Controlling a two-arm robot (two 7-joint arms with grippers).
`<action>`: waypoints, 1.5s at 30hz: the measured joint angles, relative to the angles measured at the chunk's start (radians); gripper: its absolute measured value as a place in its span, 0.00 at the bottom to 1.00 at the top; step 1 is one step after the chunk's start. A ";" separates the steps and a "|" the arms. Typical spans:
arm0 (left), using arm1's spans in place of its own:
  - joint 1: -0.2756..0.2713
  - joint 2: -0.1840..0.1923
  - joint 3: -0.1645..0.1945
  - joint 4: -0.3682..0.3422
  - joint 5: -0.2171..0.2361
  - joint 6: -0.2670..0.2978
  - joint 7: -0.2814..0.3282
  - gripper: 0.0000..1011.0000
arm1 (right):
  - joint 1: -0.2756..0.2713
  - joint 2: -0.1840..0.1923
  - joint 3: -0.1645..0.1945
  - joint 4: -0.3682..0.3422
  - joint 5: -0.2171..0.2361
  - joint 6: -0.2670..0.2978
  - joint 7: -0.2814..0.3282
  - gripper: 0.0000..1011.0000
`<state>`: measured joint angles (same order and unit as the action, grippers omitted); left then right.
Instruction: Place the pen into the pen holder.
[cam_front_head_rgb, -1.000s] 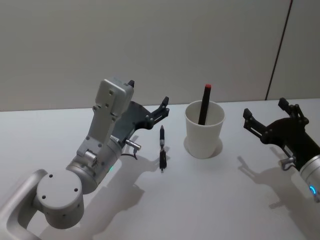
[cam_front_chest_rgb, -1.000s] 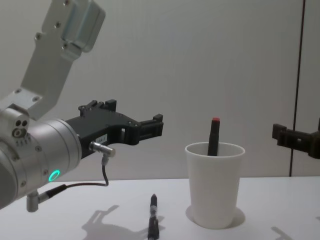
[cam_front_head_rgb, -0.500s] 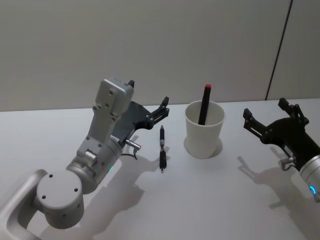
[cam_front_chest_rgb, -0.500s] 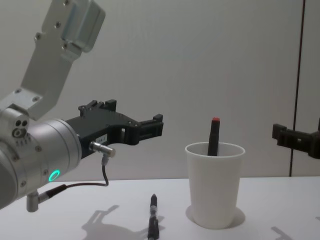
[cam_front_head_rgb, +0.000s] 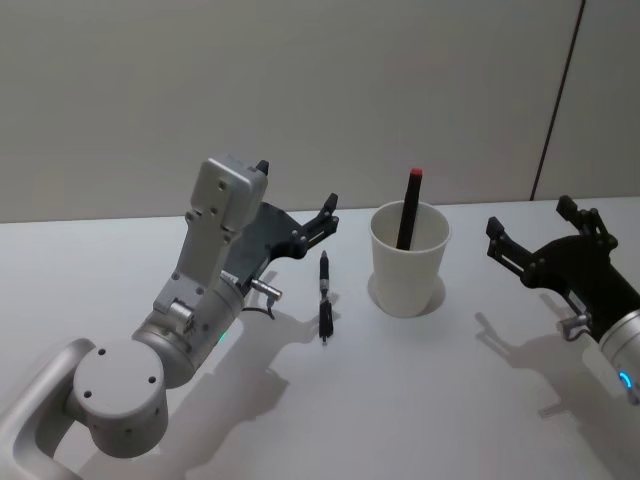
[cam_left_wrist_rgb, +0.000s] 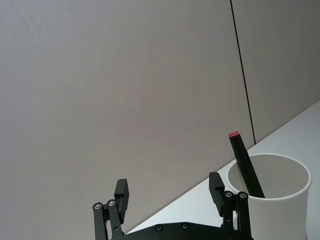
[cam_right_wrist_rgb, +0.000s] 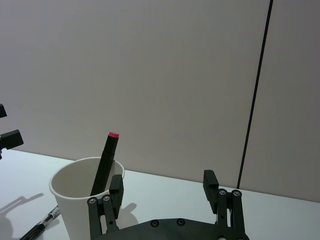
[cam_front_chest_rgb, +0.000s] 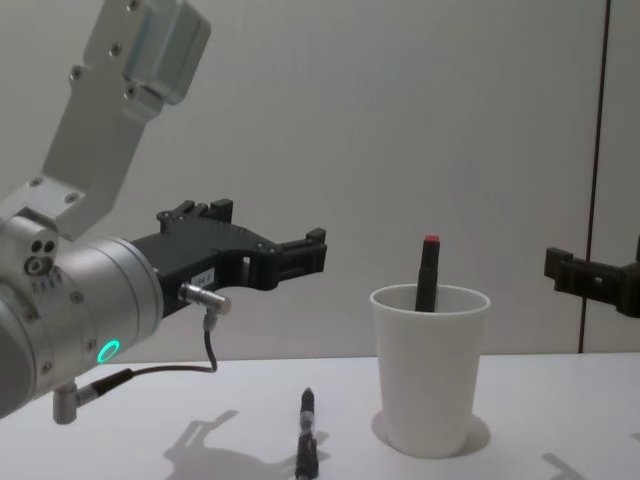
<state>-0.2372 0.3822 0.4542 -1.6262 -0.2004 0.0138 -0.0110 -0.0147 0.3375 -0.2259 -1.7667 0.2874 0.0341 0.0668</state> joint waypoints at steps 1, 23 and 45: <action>0.000 0.000 0.000 0.000 0.000 0.000 0.000 0.99 | 0.000 0.000 0.000 0.000 0.000 0.000 0.000 0.99; 0.000 0.000 0.000 0.000 0.000 0.000 0.000 0.99 | 0.000 0.000 0.000 0.000 0.000 0.000 0.000 0.99; -0.002 -0.001 -0.004 -0.017 -0.011 0.068 -0.033 0.99 | 0.000 0.000 0.000 0.000 0.000 0.000 0.000 0.99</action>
<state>-0.2388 0.3816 0.4501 -1.6436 -0.2114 0.0821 -0.0439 -0.0146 0.3374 -0.2259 -1.7667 0.2874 0.0341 0.0668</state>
